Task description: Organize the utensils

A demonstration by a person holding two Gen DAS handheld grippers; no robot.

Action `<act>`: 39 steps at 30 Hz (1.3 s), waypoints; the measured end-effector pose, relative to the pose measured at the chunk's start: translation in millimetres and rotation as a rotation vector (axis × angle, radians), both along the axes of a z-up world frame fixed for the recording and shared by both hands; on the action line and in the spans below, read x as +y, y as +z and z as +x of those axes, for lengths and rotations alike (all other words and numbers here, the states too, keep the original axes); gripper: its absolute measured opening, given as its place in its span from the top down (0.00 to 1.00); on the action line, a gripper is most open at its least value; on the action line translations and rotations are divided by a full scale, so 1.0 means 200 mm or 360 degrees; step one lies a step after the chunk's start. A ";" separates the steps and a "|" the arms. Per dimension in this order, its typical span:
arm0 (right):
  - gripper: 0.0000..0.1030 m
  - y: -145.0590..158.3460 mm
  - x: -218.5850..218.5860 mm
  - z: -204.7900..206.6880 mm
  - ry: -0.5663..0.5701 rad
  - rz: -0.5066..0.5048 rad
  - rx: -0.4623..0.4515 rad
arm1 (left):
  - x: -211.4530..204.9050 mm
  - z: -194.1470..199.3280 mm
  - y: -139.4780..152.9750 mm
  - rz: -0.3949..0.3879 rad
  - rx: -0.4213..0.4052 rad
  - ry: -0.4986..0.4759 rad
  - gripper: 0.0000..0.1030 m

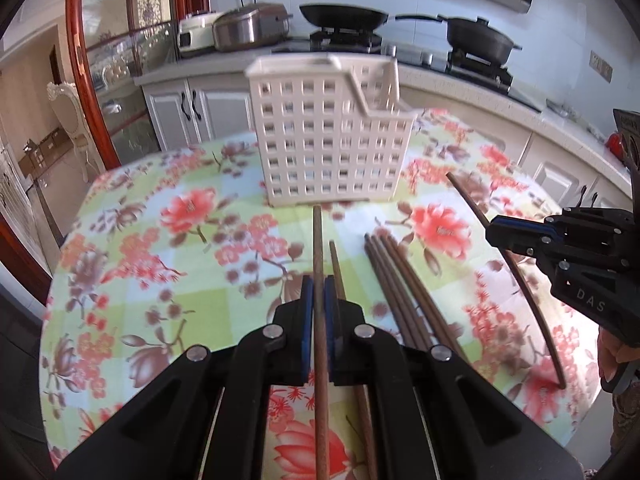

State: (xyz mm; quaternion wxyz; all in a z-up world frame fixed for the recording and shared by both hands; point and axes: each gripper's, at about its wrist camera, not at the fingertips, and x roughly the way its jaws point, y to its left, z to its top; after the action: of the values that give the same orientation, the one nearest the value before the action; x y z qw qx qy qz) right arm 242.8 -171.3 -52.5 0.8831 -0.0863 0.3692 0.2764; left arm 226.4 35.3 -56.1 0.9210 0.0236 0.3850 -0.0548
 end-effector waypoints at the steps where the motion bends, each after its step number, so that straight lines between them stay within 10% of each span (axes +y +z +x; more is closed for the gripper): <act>1: 0.94 0.03 0.00 -0.01 0.0005 0.0007 -0.0018 | 0.00 -0.02 0.03 0.0002 -0.0020 -0.0005 0.95; 39: 0.95 0.55 0.02 -0.40 0.0082 0.0051 -0.0422 | 0.00 -0.52 0.58 -0.0010 -0.0550 0.0025 0.95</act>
State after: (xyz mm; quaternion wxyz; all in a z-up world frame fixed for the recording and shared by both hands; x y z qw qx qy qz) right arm 163.1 -166.8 57.3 0.9180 -0.1173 0.2425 0.2911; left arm 122.6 34.7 60.0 0.9739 0.0267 0.2210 -0.0439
